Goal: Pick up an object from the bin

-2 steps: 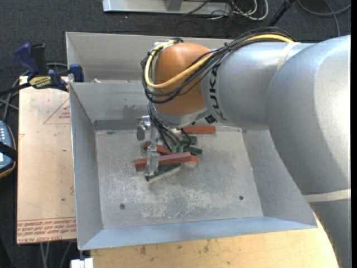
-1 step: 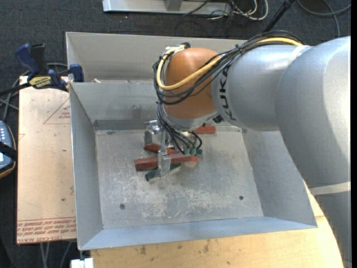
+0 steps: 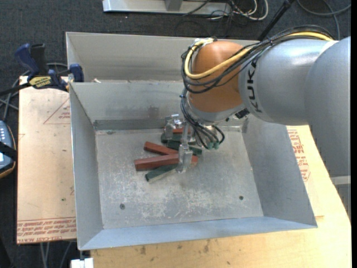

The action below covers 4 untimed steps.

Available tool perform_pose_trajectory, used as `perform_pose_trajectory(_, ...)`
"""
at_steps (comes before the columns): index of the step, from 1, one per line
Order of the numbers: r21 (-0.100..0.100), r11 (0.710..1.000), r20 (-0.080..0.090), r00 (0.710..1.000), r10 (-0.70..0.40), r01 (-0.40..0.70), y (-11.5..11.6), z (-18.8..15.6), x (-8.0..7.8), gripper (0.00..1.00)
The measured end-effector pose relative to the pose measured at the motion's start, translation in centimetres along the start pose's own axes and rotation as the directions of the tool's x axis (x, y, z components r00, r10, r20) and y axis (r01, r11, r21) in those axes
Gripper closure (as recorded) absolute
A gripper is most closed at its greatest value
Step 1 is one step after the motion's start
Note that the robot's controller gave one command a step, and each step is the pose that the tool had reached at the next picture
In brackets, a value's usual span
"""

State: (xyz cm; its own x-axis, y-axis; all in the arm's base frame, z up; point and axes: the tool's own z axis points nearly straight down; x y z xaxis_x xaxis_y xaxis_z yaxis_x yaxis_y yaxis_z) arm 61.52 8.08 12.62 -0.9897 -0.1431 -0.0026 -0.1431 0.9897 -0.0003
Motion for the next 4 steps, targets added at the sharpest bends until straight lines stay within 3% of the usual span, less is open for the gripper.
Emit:
perform_pose_trajectory(1, -0.002, 1.0, 0.002, 1.0, 0.024, -0.024, 2.8, 5.4, -0.1, 0.0)
perform_pose_trajectory(2, -0.006, 0.987, 0.007, 0.987, 0.16, -0.16, -0.5, 5.1, 0.9, 1.0)
perform_pose_trajectory(4, -0.006, 0.987, 0.005, 0.987, 0.16, -0.16, -0.4, 4.8, 1.0, 1.0)
